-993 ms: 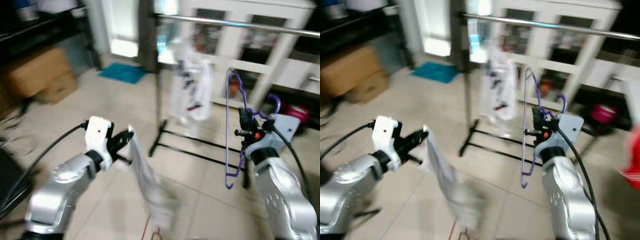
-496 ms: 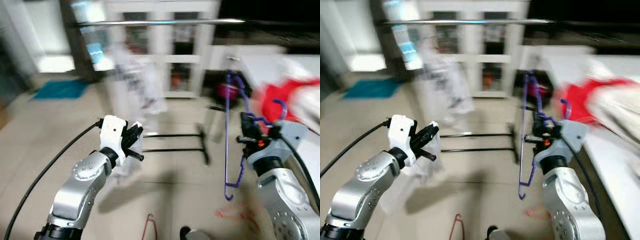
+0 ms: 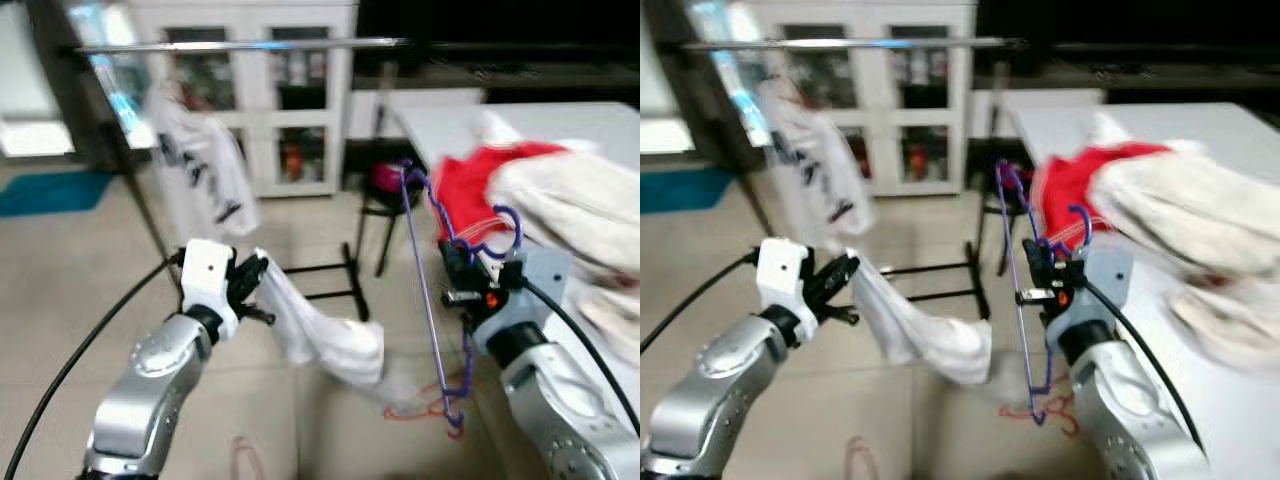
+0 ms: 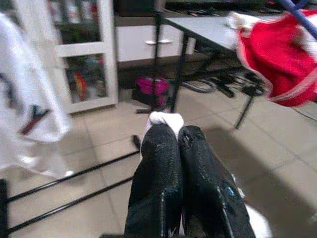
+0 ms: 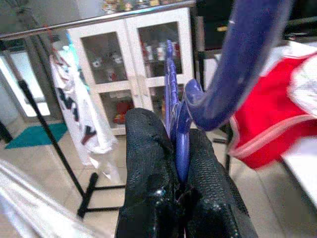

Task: Hang hanger

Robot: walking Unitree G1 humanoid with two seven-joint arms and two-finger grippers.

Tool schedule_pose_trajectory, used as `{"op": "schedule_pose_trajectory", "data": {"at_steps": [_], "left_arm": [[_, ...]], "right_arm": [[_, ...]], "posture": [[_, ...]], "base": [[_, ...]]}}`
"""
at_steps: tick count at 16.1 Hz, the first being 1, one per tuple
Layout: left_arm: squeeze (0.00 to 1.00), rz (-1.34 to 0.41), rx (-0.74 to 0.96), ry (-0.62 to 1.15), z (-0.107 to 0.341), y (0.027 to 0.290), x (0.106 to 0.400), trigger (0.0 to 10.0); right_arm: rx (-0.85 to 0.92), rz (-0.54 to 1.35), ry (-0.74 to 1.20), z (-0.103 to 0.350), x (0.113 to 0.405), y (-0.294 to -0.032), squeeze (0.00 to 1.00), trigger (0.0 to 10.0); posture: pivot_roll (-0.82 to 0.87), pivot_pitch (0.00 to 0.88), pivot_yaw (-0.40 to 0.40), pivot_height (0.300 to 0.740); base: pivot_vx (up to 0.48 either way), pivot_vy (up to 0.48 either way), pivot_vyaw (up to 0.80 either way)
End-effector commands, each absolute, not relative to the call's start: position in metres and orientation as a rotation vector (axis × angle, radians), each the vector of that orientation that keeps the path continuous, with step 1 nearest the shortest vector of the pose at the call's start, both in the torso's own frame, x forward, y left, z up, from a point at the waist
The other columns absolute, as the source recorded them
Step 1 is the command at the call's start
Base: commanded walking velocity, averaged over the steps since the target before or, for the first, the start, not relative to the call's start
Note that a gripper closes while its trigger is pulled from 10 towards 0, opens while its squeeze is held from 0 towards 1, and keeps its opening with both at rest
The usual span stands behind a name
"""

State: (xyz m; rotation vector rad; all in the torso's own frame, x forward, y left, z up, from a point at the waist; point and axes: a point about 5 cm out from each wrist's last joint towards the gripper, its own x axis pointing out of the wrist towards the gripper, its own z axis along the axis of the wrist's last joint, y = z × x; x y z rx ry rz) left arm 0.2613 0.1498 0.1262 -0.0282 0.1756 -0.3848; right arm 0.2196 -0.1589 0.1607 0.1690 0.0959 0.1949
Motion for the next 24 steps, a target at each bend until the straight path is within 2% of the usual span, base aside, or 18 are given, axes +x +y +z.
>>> {"op": "schedule_pose_trajectory", "data": {"at_steps": [1, 5, 8, 12, 15, 17, 18, 20, 24], "left_arm": [[0.00, -0.400, -0.032, 0.138, 0.137, 0.143, 0.261, 10.0], [0.00, -0.413, 0.003, 0.133, 0.144, 0.147, 0.259, 10.0], [0.00, -0.384, 0.039, 0.147, 0.143, 0.165, 0.264, 10.0], [0.00, -0.399, 0.066, 0.161, 0.144, 0.165, 0.273, 10.0], [0.00, -0.426, 0.056, 0.172, 0.142, 0.160, 0.273, 10.0], [0.00, -0.467, 0.087, 0.175, 0.142, 0.154, 0.274, 10.0], [0.00, -0.473, 0.091, 0.179, 0.142, 0.152, 0.276, 10.0], [0.00, -0.477, 0.089, 0.179, 0.142, 0.151, 0.278, 10.0], [0.00, -0.503, 0.092, 0.171, 0.144, 0.150, 0.279, 10.0]], "right_arm": [[0.187, 0.196, 0.090, 0.166, 0.220, -0.163, 0.00, 10.0], [0.216, 0.222, 0.104, 0.166, 0.227, -0.156, 0.00, 10.0], [0.241, 0.203, 0.142, 0.159, 0.229, -0.152, 0.00, 10.0], [0.212, 0.115, 0.205, 0.146, 0.228, -0.159, 0.00, 10.0], [0.244, 0.075, 0.205, 0.144, 0.224, -0.163, 0.00, 10.0], [0.247, 0.060, 0.204, 0.144, 0.219, -0.161, 0.00, 10.0], [0.247, 0.053, 0.202, 0.145, 0.218, -0.161, 0.00, 10.0], [0.242, 0.037, 0.202, 0.146, 0.216, -0.161, 0.00, 10.0], [0.211, 0.046, 0.213, 0.147, 0.213, -0.161, 0.00, 10.0]], "posture": [[-0.19, 0.000, 0.006, 0.740], [-0.17, 0.000, -0.012, 0.740], [-0.18, 0.000, -0.016, 0.740], [-0.18, 0.000, 0.010, 0.740], [-0.18, 0.000, 0.013, 0.740], [-0.18, 0.000, 0.013, 0.740], [-0.20, 0.000, 0.052, 0.740], [-0.20, 0.000, 0.059, 0.740], [-0.20, 0.000, 0.065, 0.740]], "base": [[0.000, 0.000, 0.00], [0.000, 0.314, 0.00], [0.000, 0.393, 0.00], [0.000, 0.395, 0.00], [0.000, 0.377, -0.80], [0.000, -0.412, -0.80], [0.000, -0.480, -0.80], [0.000, -0.367, -0.80], [0.000, 0.000, -0.80]]}}
